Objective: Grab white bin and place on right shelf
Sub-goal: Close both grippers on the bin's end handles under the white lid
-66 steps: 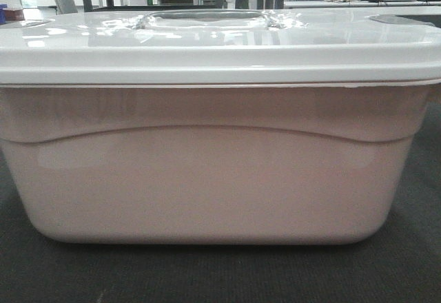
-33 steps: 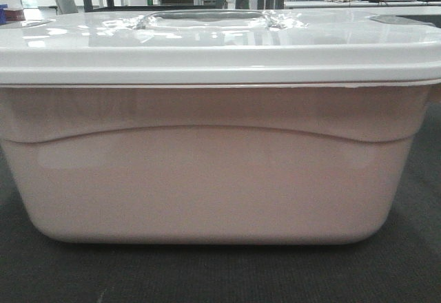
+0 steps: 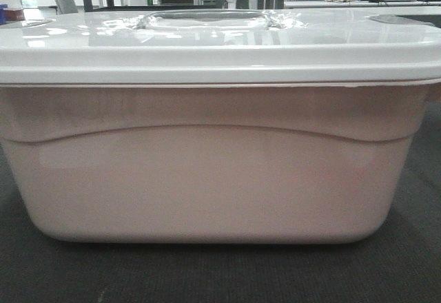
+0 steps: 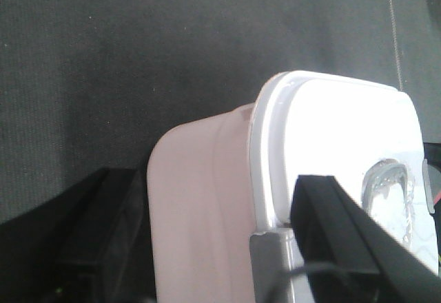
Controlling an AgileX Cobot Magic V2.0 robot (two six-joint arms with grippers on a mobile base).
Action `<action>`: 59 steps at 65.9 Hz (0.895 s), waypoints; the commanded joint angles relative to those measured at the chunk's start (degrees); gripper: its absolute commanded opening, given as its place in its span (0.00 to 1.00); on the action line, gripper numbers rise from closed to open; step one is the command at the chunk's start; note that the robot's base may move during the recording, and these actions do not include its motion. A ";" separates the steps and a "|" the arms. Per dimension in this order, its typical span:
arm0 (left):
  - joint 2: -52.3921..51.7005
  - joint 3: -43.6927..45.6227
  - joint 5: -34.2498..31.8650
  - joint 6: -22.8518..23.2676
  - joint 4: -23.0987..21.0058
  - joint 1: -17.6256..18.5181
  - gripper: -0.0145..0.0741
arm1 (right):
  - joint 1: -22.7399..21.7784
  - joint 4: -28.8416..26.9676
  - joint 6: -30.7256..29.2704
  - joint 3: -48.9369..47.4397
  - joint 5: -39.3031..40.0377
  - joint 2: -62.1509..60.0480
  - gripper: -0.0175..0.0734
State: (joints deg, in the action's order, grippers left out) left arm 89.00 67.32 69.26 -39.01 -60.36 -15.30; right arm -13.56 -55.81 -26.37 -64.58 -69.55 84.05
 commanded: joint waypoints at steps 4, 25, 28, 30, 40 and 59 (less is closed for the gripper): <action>-2.83 -1.59 6.10 -0.37 -3.48 1.37 0.58 | -0.40 -5.26 -2.32 0.93 -6.69 -1.72 0.88; -7.72 -8.41 6.10 -0.45 -2.81 2.54 0.58 | -0.40 -5.69 -3.47 3.02 -6.83 -1.84 0.88; -8.37 -8.53 6.10 -0.45 -2.75 2.54 0.58 | -0.40 -5.85 -3.76 4.02 -6.83 -1.84 0.88; -8.61 -8.53 6.10 -0.70 -2.86 2.54 0.58 | -0.40 -6.17 -4.12 4.72 -6.88 -1.92 0.88; -8.85 -8.43 6.10 -1.82 -5.06 2.54 0.58 | -0.27 -8.37 -5.88 5.93 -6.88 -1.97 0.88; -8.85 -8.43 6.10 -2.05 -5.57 4.92 0.58 | 3.30 -9.01 -6.32 5.93 -6.94 -2.03 0.88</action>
State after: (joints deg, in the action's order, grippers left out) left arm 82.32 57.57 68.95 -40.55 -61.53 -11.59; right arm -11.06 -60.14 -31.76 -57.33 -68.61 84.05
